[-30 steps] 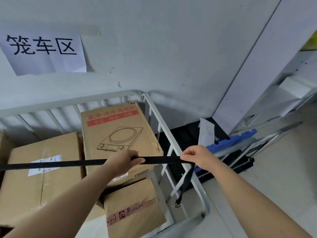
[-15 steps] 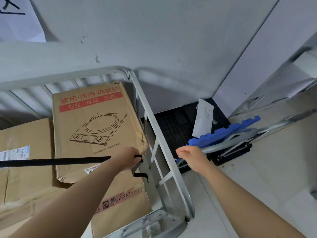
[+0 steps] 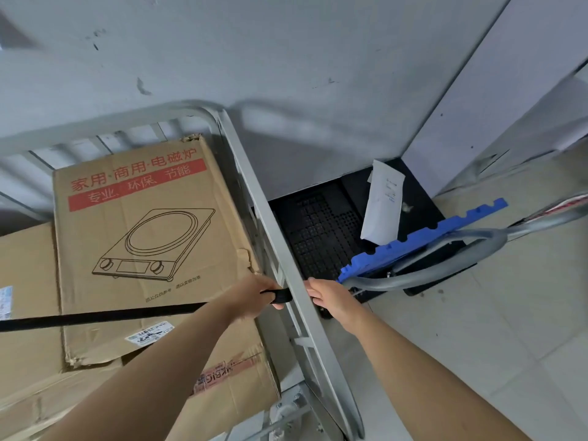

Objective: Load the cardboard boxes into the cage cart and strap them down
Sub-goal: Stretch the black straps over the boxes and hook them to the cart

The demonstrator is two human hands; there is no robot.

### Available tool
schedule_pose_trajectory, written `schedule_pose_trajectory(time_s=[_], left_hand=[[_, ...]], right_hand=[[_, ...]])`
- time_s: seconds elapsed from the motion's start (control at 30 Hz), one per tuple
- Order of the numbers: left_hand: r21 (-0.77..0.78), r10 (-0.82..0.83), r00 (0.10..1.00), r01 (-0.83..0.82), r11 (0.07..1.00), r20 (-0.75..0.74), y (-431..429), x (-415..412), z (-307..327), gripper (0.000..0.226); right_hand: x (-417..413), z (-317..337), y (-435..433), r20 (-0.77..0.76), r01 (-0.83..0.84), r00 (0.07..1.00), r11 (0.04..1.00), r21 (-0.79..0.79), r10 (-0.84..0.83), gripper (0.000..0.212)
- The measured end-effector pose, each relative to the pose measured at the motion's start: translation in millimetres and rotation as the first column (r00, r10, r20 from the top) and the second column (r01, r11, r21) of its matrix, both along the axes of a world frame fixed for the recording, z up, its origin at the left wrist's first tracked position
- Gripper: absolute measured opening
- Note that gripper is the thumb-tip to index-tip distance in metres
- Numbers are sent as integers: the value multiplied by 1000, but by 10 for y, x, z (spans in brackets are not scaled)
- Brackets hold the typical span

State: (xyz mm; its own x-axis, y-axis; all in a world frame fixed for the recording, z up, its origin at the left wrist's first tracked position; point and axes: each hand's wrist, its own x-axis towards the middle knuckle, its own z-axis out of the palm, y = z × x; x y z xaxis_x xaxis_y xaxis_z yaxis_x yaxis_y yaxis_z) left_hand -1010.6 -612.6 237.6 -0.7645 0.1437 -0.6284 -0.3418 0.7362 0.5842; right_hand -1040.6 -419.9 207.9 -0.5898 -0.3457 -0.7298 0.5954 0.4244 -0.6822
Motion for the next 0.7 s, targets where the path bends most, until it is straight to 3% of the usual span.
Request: schedule_pose_trajectory(time_s=[0.13,0.2,0.3,0.37,0.47,0.6,0.7], left_hand=[[63,29,999,-31,998,39,27,-40,-144,32],[109,34,998,-40,993,58,39,-24,-177,33],[128,55,997,-61,990,53,37,7,-203,31],[103,87,996,-90,991,37,-6,26,-230,30],[39,89,996,-89,995,10,-123,57,-260,28],[-51,111,993,-113,992,-48,-258,148,-218,30],[-120,147,985,-157,980,-87,-365,280,-147,29]], right_hand=[[-102,-222,-78,84,33,996,999,-2,-33,53],[-136,-306,-80,58,-61,997,997,52,58,68],[-150,-223,-1,3,-174,985,978,110,175,67],[-129,-158,134,-79,-221,970,968,120,231,79],[-1,-184,436,-77,-133,986,977,164,147,66],[353,-63,602,-2,-70,998,997,32,70,45],[610,115,580,63,-33,997,999,-10,34,41]])
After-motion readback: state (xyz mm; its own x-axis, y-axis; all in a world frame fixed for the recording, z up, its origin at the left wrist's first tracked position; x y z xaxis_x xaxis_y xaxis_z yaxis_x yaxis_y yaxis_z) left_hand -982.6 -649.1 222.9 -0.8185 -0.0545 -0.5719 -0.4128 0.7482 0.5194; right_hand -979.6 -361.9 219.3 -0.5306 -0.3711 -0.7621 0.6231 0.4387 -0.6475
